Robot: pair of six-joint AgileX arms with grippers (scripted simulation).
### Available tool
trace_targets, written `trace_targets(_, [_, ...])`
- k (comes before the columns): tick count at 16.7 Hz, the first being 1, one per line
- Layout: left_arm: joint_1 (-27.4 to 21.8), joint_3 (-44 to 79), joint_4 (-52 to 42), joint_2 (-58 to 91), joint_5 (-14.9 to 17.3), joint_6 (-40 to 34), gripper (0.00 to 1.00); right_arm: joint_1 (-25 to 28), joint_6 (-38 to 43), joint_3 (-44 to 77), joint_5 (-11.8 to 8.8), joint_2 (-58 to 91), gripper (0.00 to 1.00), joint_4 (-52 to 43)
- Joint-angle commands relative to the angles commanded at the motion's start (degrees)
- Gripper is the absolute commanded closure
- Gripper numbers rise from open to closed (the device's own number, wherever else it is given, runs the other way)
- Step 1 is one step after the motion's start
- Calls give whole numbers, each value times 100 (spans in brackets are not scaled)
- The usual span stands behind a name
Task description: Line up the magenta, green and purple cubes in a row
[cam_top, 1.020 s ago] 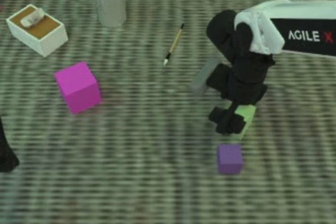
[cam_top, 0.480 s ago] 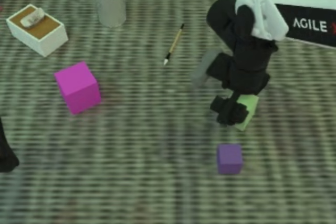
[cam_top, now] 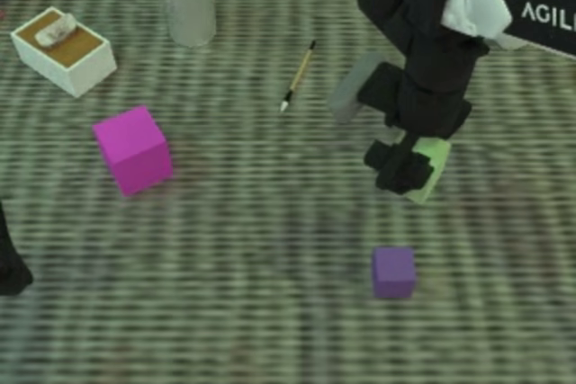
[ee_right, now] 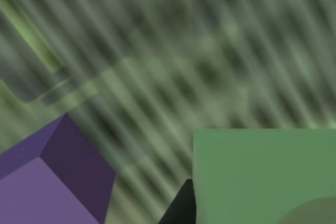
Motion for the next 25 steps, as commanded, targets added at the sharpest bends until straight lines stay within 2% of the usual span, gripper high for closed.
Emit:
trace_targets(3, [0, 0, 0, 0, 0, 0, 0, 215, -195, -68, -3, -81, 100, -15])
trace_targets(11, [0, 0, 0, 0, 0, 0, 0, 1697, -1522, -574, -21, -687, 100, -95])
trace_targets(17, [0, 0, 0, 0, 0, 0, 0, 1731, -1555, -660, -23, -665, 100, 3])
trace_targets(22, [0, 0, 0, 0, 0, 0, 0, 1742, -1554, -1373, -21, -396, 100, 1045])
trace_targets(25, [0, 0, 0, 0, 0, 0, 0, 1757, -1565, -1606, -18, -294, 100, 1333])
